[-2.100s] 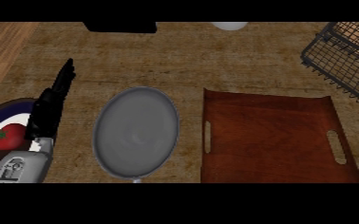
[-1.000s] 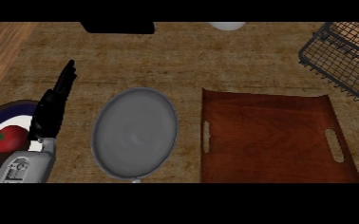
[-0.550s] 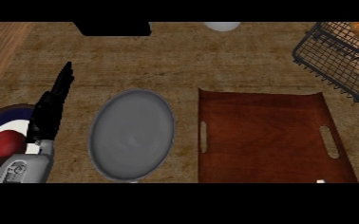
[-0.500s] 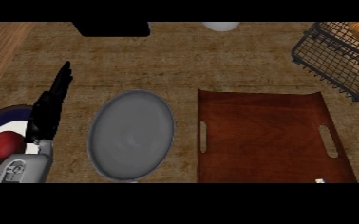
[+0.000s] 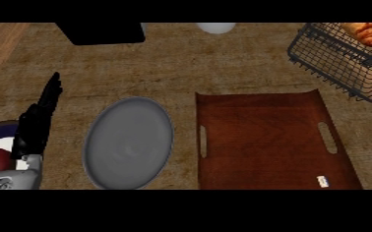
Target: Pick the croissant from the tray and place it in the tiered basket
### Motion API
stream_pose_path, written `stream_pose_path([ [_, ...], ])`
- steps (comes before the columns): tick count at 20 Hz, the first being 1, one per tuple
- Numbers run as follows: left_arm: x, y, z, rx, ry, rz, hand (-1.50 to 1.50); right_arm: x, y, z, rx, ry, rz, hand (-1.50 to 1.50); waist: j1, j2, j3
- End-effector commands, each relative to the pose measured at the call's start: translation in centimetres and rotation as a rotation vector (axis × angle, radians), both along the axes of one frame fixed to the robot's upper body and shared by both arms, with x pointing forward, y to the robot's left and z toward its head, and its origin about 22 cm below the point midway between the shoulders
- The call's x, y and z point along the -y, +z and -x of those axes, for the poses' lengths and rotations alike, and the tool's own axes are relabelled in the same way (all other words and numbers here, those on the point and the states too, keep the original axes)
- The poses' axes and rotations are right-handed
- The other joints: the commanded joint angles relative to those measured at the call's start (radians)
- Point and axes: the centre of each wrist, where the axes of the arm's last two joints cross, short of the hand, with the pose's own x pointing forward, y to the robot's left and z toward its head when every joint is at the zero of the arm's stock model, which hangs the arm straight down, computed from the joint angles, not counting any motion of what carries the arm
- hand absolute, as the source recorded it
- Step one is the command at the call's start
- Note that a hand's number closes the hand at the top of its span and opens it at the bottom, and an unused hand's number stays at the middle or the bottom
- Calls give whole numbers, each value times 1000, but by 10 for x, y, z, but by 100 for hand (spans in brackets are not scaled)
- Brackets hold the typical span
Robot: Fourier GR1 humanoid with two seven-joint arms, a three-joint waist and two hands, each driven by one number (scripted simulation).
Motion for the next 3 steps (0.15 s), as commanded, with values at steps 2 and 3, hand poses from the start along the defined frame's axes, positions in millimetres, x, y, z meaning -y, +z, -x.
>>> stream_pose_path([
  [2,-5,2,0,-3,31,-18,0,15,-14,44,85,42,-8,-150,-30,-4,1],
  [3,13,5,-2,9,19,4,0,12,-4,49,97,43,-17,-150,-23,-4,0],
])
